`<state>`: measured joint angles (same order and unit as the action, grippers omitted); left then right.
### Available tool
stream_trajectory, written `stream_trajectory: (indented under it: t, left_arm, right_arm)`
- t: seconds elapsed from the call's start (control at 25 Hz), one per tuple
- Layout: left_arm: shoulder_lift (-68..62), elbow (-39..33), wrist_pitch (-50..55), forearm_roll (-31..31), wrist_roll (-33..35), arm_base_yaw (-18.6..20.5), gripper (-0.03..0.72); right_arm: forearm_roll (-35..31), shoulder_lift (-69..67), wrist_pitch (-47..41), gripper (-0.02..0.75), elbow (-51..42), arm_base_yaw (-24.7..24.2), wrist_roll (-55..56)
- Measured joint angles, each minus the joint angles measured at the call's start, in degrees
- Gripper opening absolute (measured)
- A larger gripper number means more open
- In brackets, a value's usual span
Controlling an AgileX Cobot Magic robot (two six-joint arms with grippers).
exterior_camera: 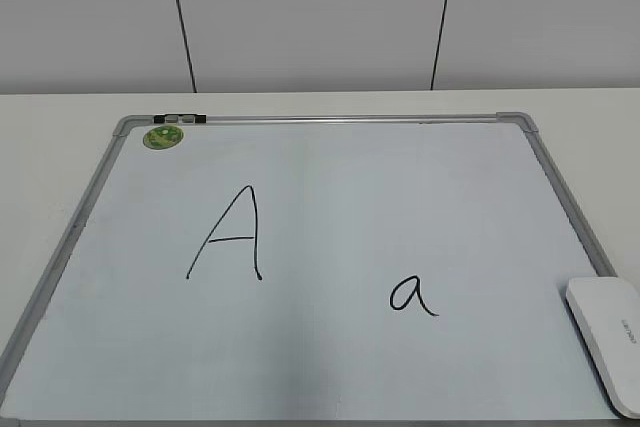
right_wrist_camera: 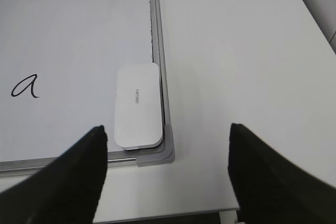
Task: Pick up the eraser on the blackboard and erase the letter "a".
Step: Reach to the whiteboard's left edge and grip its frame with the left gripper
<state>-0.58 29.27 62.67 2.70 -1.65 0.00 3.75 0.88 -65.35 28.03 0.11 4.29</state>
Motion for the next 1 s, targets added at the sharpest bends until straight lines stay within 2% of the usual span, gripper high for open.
stream_trajectory:
  t: [0.6,1.0]
  left_arm:
    - [-1.79,1.06,-0.41,1.36,0.00,0.00,0.315]
    - [-24.62,9.57,-2.73,1.85,0.00,-0.61,0.316]
  right_arm:
    - [0.00,0.00,0.00,0.534,0.00,0.00,0.00]
    - [0.00,0.00,0.00,0.534,0.00,0.00,0.00]
